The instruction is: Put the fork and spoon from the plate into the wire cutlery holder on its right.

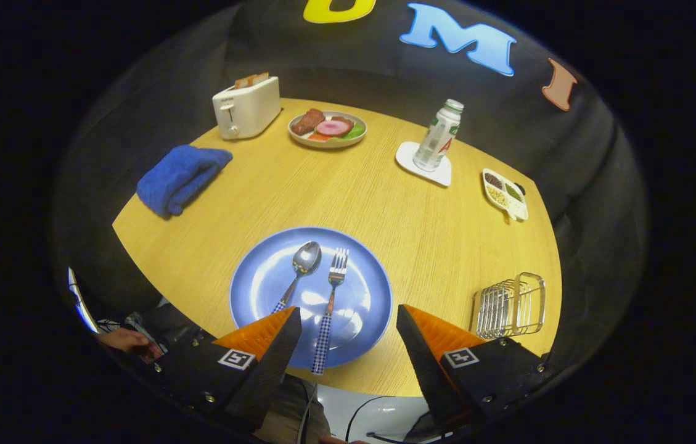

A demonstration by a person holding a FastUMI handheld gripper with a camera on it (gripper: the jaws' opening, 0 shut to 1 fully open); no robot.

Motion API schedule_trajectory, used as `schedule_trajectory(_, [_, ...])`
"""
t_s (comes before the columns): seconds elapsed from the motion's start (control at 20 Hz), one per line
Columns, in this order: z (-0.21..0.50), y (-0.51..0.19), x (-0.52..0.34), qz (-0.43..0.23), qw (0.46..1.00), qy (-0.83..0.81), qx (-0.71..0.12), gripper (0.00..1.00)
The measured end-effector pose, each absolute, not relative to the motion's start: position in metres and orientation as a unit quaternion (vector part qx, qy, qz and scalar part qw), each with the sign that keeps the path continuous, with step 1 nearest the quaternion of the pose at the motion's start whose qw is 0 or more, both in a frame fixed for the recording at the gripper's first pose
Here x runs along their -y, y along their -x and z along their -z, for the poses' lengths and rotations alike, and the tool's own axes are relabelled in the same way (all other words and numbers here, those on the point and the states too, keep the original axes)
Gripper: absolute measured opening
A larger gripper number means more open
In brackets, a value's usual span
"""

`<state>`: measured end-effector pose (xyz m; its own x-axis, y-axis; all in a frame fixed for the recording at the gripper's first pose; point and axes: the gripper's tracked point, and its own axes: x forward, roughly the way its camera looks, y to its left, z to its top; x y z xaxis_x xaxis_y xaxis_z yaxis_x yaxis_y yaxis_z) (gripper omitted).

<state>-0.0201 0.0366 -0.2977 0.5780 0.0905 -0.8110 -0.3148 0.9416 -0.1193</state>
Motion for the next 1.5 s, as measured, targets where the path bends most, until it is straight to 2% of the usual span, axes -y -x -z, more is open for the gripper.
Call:
schedule_trajectory(0.35, [0.345,0.032,-0.043,-0.133,0.825,0.16,-0.525,0.94])
schedule_trajectory(0.45, [0.353,0.031,-0.045,-0.139,0.814,0.17,-0.537,0.92])
schedule_trajectory(0.55, [0.365,0.035,-0.042,-0.139,0.794,0.182,-0.563,0.87])
schedule_trajectory(0.6, [0.373,0.039,-0.042,-0.139,0.782,0.18,-0.581,0.75])
schedule_trajectory(0.65, [0.375,0.042,-0.042,-0.137,0.771,0.176,-0.596,0.69])
schedule_trajectory(0.75, [0.375,0.037,-0.048,-0.138,0.762,0.171,-0.61,0.69])
schedule_trajectory(0.9, [0.385,0.046,-0.038,-0.136,0.732,0.175,-0.644,0.2])
schedule_trajectory(1.05, [0.393,0.047,-0.041,-0.144,0.724,0.137,-0.66,0.2])
schedule_trajectory(1.1, [0.375,0.038,-0.034,-0.141,0.72,0.144,-0.664,0.01])
schedule_trajectory(1.5, [0.311,0.034,0.011,-0.172,0.698,0.189,-0.669,0.01])
